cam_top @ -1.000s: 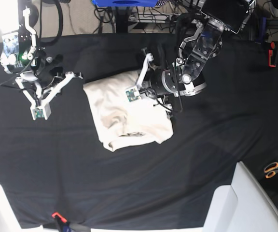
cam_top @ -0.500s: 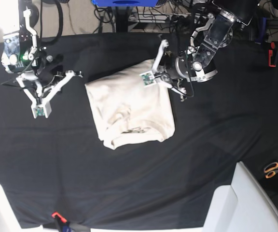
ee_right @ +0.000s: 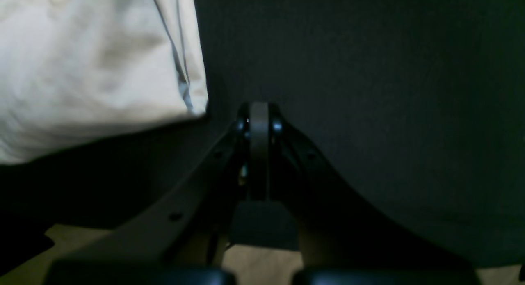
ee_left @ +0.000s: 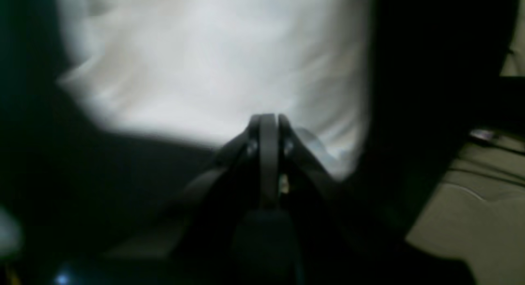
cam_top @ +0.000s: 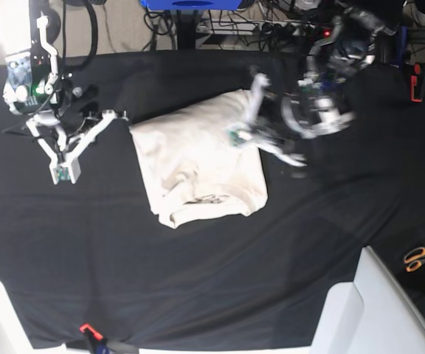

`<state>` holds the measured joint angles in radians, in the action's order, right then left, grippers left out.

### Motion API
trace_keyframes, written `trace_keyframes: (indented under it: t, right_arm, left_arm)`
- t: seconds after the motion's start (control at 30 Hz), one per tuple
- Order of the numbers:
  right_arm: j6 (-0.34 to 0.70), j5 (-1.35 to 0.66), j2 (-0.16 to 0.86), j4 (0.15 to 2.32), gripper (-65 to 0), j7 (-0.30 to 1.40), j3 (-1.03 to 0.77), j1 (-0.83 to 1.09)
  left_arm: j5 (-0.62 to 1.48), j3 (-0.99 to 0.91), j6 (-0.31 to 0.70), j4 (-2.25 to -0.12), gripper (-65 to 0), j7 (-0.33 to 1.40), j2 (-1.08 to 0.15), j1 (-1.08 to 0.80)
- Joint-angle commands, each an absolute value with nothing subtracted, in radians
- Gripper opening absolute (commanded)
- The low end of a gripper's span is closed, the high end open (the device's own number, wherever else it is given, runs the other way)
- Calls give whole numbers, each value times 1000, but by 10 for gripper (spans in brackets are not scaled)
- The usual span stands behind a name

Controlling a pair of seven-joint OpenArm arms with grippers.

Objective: Fold the T-shirt properly

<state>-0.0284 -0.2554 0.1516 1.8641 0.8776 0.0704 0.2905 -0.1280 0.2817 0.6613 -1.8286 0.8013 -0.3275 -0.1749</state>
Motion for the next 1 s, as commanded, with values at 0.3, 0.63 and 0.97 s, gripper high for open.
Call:
trace_keyframes:
  t: [0.3, 0.63, 0.97]
  right_arm:
    - [59, -251, 157, 1879, -648, 819, 222, 266]
    - [65, -259, 150, 1738, -648, 817, 334, 159]
    - [65, -259, 124, 1550, -648, 727, 332, 131]
  left_arm:
    - [-133, -338, 659, -1716, -650, 679, -355, -437]
    - [-131, -475, 659, -1696, -650, 661, -341, -475]
    - [-131, -470, 659, -1716, -650, 661, -320, -475]
